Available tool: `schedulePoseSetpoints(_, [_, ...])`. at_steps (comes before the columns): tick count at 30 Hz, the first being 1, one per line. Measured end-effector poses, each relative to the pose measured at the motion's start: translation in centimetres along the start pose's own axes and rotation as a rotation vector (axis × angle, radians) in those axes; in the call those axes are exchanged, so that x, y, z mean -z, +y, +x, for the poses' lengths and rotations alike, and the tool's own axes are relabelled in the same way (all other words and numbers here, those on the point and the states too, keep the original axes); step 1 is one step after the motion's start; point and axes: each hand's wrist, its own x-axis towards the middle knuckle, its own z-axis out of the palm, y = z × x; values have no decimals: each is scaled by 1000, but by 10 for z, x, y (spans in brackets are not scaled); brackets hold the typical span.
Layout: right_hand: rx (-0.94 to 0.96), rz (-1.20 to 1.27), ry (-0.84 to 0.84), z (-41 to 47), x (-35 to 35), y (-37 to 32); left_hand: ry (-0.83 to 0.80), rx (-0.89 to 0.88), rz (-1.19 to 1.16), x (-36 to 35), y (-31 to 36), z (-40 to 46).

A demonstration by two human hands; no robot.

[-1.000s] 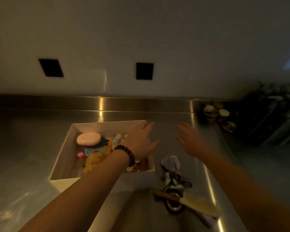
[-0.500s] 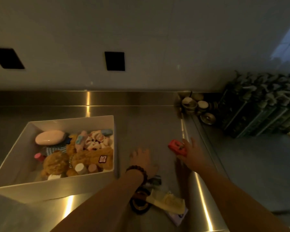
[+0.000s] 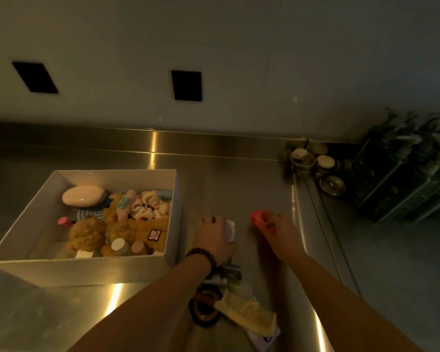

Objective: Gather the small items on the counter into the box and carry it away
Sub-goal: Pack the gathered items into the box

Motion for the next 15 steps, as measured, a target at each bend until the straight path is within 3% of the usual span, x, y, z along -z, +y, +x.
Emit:
schedulePoseSetpoints(8, [256, 173, 89, 23, 11, -99, 336, -178, -182, 100, 23, -2])
schedulePoseSetpoints(15, [415, 182, 70, 27, -27, -194, 389, -128, -116, 190, -70, -28])
